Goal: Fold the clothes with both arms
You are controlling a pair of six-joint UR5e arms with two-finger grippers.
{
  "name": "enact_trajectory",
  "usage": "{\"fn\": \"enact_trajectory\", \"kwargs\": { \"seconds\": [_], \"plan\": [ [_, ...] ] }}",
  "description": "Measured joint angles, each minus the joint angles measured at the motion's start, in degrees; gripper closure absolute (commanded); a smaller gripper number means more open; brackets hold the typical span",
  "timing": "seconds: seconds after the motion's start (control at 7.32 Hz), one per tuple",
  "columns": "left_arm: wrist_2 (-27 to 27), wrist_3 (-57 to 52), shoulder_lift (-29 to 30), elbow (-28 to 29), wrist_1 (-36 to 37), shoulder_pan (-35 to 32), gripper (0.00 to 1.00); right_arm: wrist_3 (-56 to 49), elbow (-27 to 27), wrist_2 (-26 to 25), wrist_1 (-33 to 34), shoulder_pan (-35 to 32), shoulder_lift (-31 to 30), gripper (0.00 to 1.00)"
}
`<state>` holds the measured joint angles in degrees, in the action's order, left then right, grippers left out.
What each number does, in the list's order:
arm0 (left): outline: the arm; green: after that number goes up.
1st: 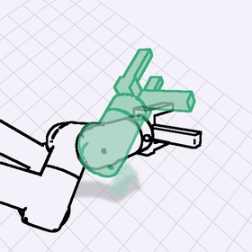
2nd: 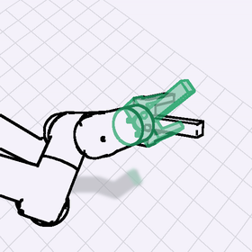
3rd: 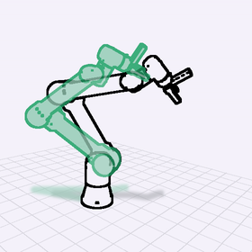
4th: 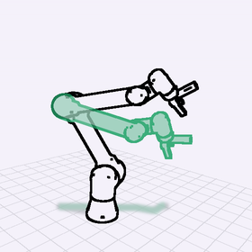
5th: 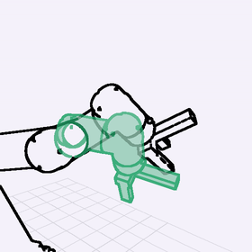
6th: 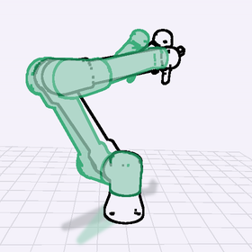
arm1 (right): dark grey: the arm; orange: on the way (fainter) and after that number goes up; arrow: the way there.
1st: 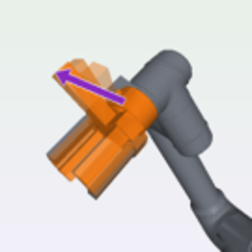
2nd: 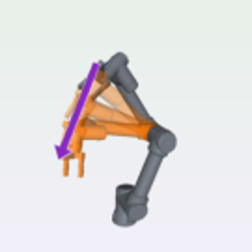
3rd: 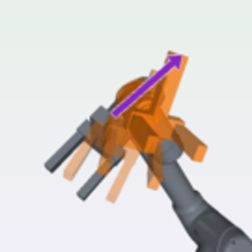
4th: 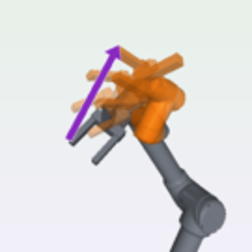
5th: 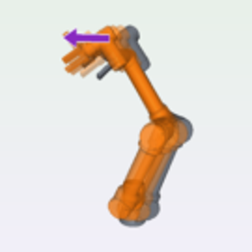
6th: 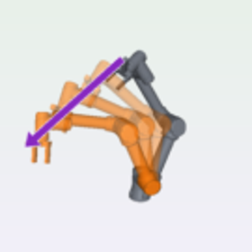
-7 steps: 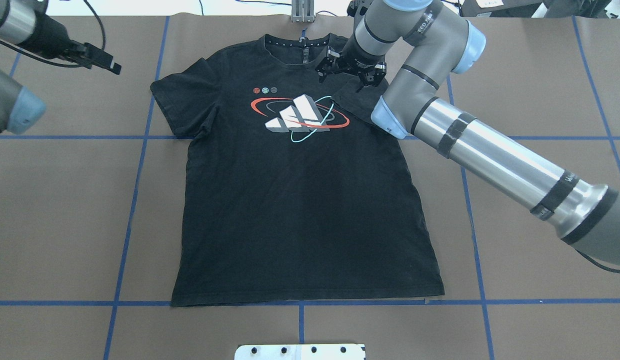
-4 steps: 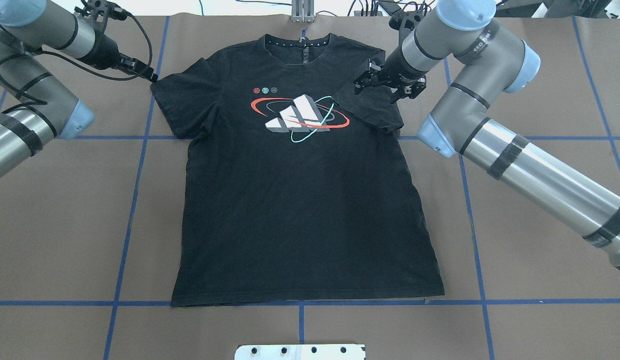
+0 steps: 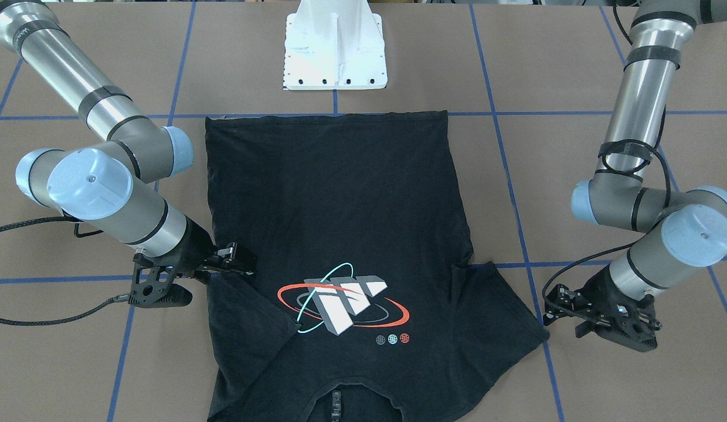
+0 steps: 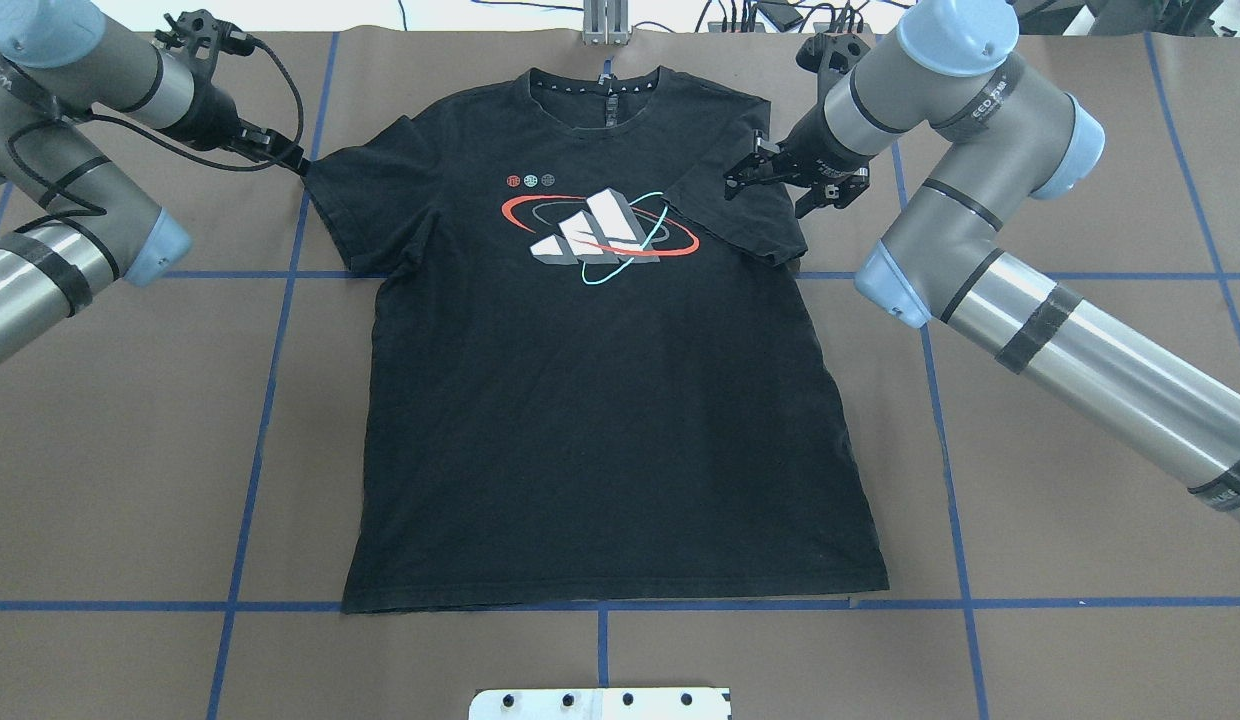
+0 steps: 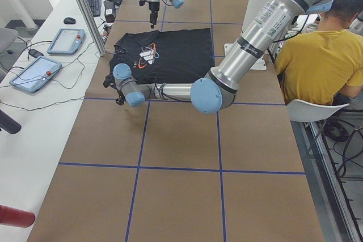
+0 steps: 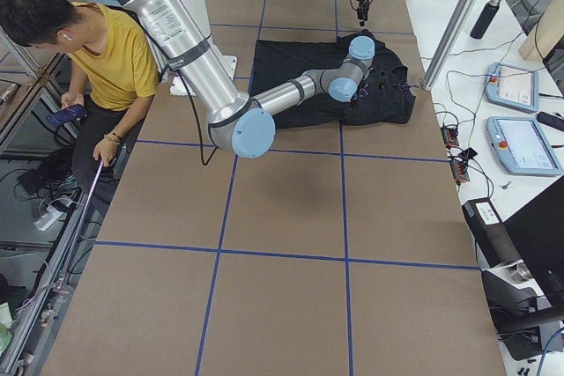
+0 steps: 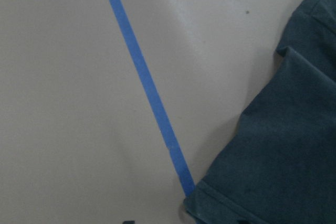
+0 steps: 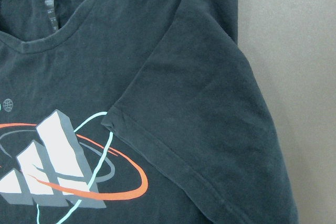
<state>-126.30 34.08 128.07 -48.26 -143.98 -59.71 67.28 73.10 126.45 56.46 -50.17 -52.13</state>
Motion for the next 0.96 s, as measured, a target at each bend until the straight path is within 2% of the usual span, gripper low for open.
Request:
{"fn": "enact_trajectory", "kwargs": {
  "seconds": [0.96],
  "plan": [
    [0.1, 3.4, 4.2, 7.6, -4.7, 0.6, 0.47, 0.0, -0.2, -0.6, -0.3, 0.8, -0.3, 0.01]
  ]
}}
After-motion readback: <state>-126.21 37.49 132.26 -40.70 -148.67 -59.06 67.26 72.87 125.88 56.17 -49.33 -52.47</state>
